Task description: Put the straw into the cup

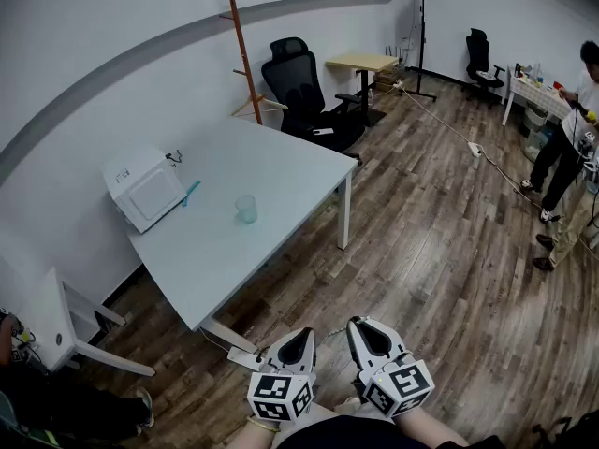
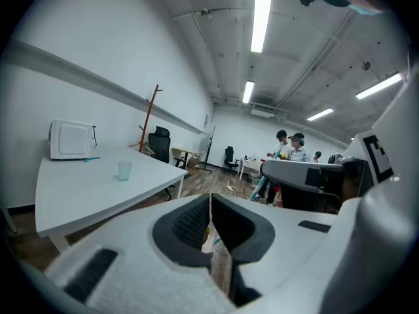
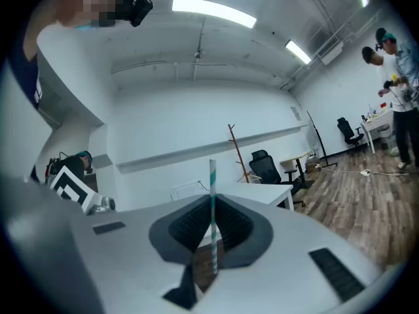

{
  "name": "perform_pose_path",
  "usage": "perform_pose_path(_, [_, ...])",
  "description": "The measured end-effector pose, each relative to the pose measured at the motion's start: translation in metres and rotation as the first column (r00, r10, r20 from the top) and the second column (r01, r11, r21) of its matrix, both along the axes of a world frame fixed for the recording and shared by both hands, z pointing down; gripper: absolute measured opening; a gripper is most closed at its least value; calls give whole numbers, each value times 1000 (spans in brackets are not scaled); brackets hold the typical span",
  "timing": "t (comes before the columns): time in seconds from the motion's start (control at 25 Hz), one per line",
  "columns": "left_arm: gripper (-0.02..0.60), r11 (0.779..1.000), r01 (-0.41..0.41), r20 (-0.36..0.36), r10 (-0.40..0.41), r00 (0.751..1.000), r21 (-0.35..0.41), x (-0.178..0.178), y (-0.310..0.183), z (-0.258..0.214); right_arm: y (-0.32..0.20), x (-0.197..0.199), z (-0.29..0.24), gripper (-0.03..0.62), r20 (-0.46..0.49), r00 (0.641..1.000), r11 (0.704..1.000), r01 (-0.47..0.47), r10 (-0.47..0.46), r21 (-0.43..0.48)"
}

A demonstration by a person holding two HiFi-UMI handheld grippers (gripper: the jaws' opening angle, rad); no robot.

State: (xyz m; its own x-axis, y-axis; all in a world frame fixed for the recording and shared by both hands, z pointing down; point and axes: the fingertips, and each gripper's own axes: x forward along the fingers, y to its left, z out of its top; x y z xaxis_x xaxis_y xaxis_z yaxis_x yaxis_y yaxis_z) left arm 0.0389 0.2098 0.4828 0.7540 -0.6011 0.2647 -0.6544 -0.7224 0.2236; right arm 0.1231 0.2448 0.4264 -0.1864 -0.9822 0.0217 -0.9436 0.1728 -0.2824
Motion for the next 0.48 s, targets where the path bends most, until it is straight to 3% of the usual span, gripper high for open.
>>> perform_pose_path(0.48, [18,998,64,-19,-64,998,2,0,13,0,11,9,2,38,-19,999,999,50,-50,-2])
